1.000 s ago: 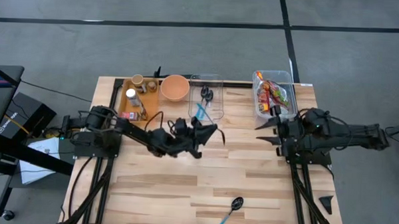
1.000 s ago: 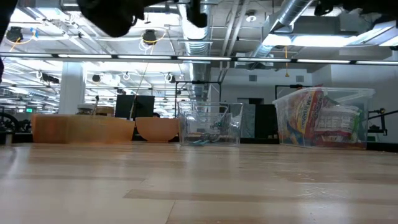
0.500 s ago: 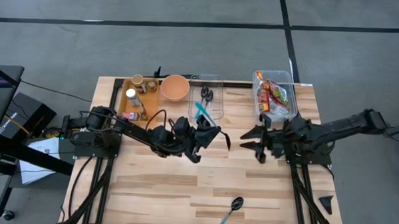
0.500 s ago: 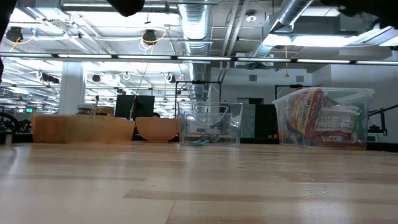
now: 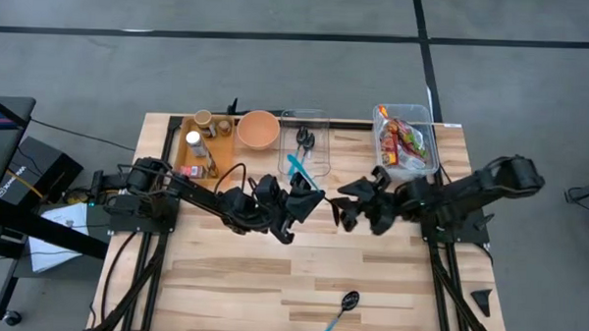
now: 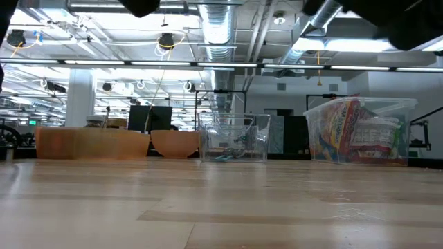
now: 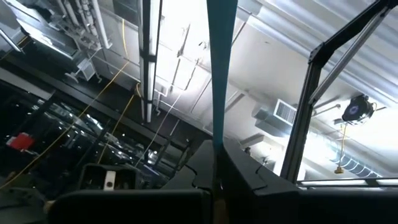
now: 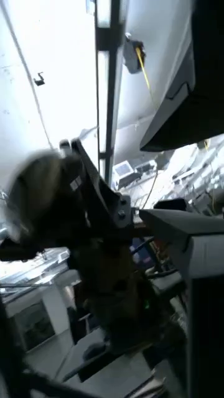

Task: Pick & Place Food Item
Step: Put the blue spoon into the transparent bin

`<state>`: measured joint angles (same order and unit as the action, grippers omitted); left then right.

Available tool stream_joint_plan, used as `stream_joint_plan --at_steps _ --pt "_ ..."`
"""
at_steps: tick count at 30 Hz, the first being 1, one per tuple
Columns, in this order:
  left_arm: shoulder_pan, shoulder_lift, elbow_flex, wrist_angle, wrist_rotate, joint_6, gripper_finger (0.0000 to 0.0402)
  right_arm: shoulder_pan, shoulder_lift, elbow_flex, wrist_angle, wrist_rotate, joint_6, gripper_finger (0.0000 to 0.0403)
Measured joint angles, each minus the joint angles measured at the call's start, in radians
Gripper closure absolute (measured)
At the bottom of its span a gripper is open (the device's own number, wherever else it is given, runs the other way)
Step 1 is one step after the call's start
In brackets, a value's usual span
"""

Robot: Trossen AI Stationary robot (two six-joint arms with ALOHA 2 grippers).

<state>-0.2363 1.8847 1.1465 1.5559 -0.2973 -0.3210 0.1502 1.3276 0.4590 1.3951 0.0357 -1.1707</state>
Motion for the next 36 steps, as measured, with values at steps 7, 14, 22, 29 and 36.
stream_joint_plan --at_steps 7,14,22,29,36 --pt "-0.001 0.000 0.008 0.004 0.036 -0.020 0.0397 -0.016 0.191 0.138 0.135 -0.037 -0.115 0.0192" --pt "-0.016 0.000 0.016 0.005 0.043 -0.018 0.0396 -0.012 0.259 0.216 0.173 -0.065 -0.145 0.0166" --pt "-0.035 0.000 0.028 0.006 0.046 0.026 0.0396 0.032 0.235 0.207 0.174 -0.061 -0.175 0.0182" --pt "-0.038 0.000 0.028 0.006 0.054 0.028 0.0396 0.119 0.223 0.207 0.174 -0.054 -0.306 0.0198" --pt "-0.038 0.000 0.028 0.006 0.051 0.028 0.0396 0.144 0.223 0.207 0.174 -0.038 -0.332 0.0198"
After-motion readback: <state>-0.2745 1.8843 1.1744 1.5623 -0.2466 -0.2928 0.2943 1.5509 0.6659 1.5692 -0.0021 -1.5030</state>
